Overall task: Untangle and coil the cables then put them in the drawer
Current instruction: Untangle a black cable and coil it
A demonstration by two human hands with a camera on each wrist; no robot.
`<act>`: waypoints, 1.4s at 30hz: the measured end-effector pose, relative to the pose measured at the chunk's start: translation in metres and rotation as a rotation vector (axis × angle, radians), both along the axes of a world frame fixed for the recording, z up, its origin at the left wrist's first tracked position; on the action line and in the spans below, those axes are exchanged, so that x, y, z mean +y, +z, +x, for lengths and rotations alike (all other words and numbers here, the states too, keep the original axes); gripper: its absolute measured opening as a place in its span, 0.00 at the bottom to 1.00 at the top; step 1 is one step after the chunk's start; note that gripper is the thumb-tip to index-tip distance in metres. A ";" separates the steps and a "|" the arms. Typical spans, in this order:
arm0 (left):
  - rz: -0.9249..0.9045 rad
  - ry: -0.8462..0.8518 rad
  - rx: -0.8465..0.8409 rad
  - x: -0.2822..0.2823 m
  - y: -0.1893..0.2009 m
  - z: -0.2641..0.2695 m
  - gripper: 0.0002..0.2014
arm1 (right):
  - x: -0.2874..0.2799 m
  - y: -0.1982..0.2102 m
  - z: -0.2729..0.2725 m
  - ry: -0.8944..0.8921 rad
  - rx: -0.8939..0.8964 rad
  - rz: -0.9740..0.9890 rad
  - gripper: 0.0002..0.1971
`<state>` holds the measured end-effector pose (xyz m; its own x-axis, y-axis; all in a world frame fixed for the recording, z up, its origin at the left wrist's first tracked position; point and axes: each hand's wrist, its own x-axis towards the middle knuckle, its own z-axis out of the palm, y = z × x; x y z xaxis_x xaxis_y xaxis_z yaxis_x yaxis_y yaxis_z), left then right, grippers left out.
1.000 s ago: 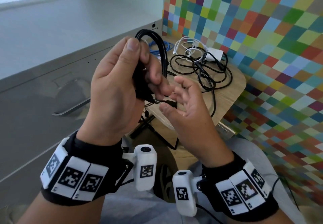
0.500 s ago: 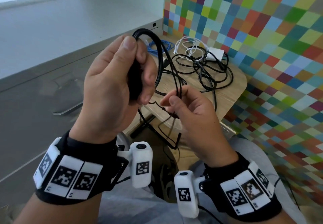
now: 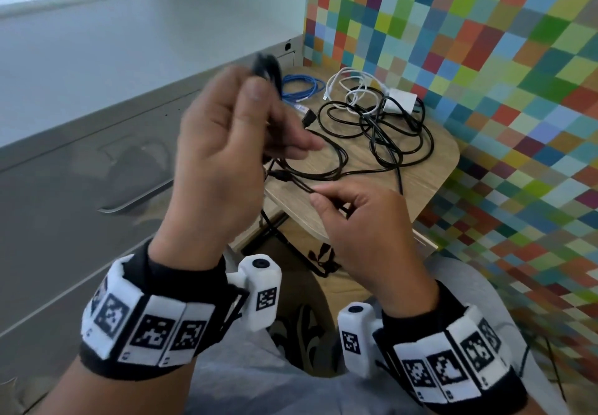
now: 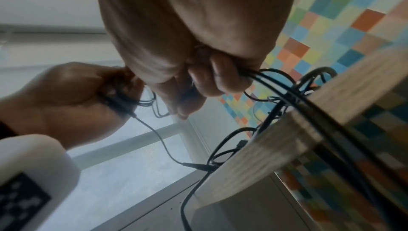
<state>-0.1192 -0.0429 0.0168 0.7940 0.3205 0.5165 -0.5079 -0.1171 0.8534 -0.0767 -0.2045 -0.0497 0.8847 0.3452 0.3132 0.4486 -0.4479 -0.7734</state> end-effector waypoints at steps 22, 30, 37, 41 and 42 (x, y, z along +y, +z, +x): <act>0.450 -0.481 0.651 0.013 -0.022 0.007 0.21 | -0.051 0.051 0.015 0.078 0.000 0.028 0.07; -0.111 -0.842 0.562 0.015 -0.022 0.003 0.16 | -0.054 0.050 0.023 -0.036 -0.062 0.212 0.10; -0.515 -0.925 0.377 0.001 -0.018 0.003 0.14 | -0.029 0.035 0.016 -0.016 0.036 0.308 0.07; -0.588 -0.741 0.310 -0.004 -0.015 0.006 0.15 | -0.023 0.026 0.013 0.020 0.116 0.309 0.05; -0.594 -0.693 0.302 -0.004 -0.015 0.006 0.16 | -0.023 0.025 0.013 0.022 0.149 0.322 0.06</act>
